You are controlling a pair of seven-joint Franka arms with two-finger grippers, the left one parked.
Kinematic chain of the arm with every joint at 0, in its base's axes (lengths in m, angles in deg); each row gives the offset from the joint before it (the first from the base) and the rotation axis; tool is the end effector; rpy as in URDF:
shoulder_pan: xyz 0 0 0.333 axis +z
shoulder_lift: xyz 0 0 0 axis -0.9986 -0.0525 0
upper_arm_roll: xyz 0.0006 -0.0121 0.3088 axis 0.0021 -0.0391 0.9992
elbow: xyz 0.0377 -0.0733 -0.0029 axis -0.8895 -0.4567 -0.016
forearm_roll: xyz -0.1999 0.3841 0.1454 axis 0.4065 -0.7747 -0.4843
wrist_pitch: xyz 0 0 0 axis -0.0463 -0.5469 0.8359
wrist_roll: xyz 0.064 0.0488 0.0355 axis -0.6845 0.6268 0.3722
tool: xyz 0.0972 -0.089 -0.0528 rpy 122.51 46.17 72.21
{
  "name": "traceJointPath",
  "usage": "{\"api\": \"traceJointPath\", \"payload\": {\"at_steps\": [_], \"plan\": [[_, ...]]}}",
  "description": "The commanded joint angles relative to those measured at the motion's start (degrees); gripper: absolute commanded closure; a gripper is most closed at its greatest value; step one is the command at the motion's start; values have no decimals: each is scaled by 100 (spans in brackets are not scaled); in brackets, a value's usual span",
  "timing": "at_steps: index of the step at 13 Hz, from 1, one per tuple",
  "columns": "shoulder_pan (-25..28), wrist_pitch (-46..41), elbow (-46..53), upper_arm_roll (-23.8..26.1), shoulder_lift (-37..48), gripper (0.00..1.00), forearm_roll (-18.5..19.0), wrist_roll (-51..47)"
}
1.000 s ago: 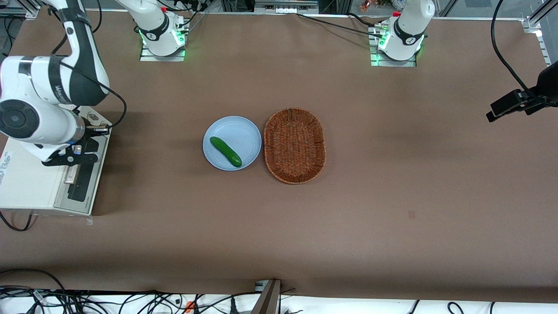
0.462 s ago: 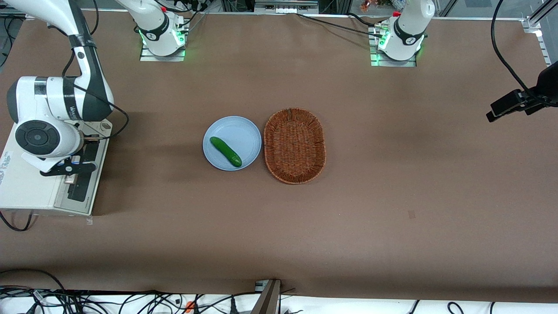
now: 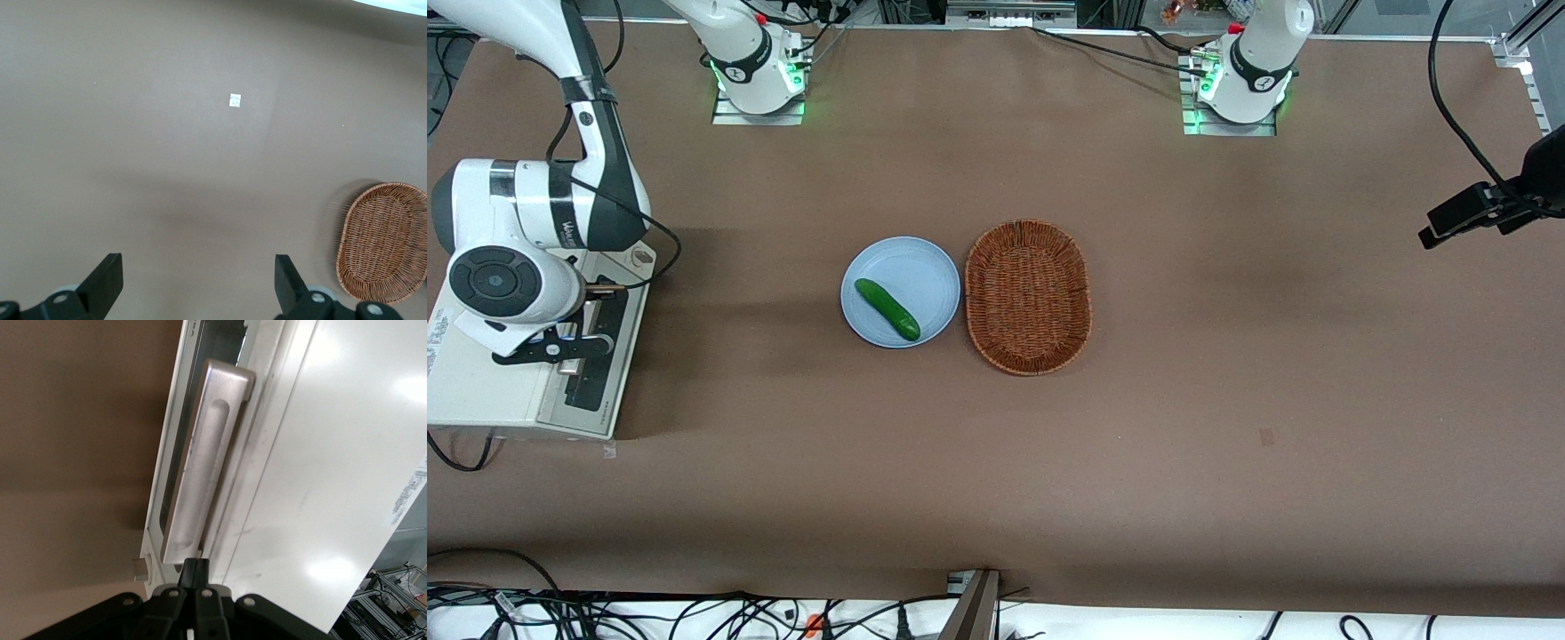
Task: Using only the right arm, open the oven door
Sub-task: 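Close the right gripper on the silver door handle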
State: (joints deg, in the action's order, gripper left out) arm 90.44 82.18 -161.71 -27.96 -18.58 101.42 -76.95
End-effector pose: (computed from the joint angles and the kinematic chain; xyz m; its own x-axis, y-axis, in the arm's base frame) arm 0.6651 -0.0583 0.2951 0.9409 0.0797 -0.3292 0.2228 -0.8776 0.4244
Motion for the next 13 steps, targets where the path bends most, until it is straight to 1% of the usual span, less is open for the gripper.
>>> {"api": "traceJointPath", "payload": {"at_steps": [1,4,10,13], "plan": [[-12,18,344,26,-316,100,120,-61],[-20,167,353,26,-422,100,120,-61],[-20,177,353,35,-440,100,112,-70],[15,220,353,35,-492,100,6,-192]]}}
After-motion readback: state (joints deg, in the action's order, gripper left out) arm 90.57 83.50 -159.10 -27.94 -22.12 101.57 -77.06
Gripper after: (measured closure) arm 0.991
